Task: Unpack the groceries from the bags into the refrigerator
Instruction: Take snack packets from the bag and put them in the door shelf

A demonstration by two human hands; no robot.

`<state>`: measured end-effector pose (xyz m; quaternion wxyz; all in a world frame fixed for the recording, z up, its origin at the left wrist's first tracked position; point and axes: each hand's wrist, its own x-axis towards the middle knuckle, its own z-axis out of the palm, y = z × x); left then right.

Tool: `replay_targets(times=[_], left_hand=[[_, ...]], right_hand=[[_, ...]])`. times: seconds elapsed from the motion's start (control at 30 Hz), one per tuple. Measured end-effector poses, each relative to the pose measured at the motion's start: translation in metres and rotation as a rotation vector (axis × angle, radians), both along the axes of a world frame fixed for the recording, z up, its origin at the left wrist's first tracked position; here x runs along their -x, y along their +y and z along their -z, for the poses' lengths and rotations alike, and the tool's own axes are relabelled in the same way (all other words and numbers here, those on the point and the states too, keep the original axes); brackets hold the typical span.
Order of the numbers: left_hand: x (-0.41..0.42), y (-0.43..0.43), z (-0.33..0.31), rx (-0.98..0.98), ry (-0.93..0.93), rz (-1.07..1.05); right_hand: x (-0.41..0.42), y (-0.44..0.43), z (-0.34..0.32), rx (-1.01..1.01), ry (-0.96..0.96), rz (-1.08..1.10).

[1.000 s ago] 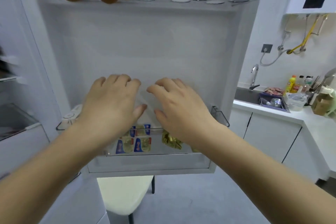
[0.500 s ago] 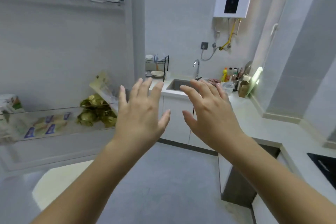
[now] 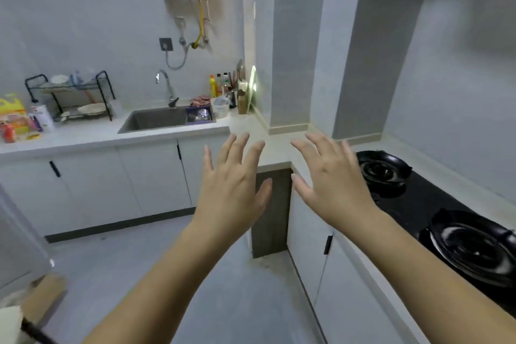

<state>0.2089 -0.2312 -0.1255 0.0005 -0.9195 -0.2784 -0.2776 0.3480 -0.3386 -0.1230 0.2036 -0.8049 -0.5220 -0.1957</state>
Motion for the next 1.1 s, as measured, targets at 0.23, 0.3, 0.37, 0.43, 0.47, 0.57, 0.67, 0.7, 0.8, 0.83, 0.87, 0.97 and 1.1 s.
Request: replay_targets(times=[0.23, 0.3, 0.37, 0.43, 0.47, 0.57, 0.67, 0.7, 0.8, 0.83, 0.87, 0.97, 1.1], left_hand=[[-0.128, -0.014, 0.030, 0.069, 0.045, 0.267], [-0.168, -0.018, 0.037, 0.082, 0.056, 0.350], [-0.207, -0.025, 0.045, 0.088, 0.064, 0.437], [-0.241, -0.033, 0.055, 0.100, 0.082, 0.518], [-0.264, -0.043, 0.063, 0.111, 0.093, 0.577], [-0.293, -0.064, 0.086, 0.136, 0.141, 0.667], [-0.319, -0.099, 0.111, 0.168, 0.224, 0.796], [-0.326, -0.113, 0.116, 0.179, 0.261, 0.839], [-0.340, -0.158, 0.131, 0.184, 0.337, 0.959], [-0.343, -0.173, 0.135, 0.178, 0.365, 0.988], [-0.345, -0.188, 0.139, 0.170, 0.387, 1.013], [-0.348, -0.230, 0.151, 0.151, 0.405, 1.072], [-0.347, -0.278, 0.167, 0.169, 0.455, 1.107]], right_hand=[[-0.098, -0.053, 0.032, 0.075, 0.045, 0.305], [-0.125, -0.068, 0.039, 0.096, 0.059, 0.392], [-0.150, -0.086, 0.044, 0.123, 0.090, 0.485], [-0.171, -0.104, 0.052, 0.153, 0.113, 0.579], [-0.184, -0.120, 0.058, 0.150, 0.129, 0.652], [-0.194, -0.157, 0.073, 0.119, 0.172, 0.788], [-0.196, -0.201, 0.090, 0.122, 0.249, 0.938], [-0.194, -0.217, 0.096, 0.127, 0.279, 0.985], [-0.182, -0.268, 0.115, 0.110, 0.324, 1.104], [-0.177, -0.284, 0.121, 0.111, 0.343, 1.143], [-0.172, -0.299, 0.126, 0.123, 0.366, 1.179], [-0.159, -0.337, 0.141, 0.156, 0.414, 1.224], [-0.152, -0.378, 0.158, 0.294, 0.544, 1.186]])
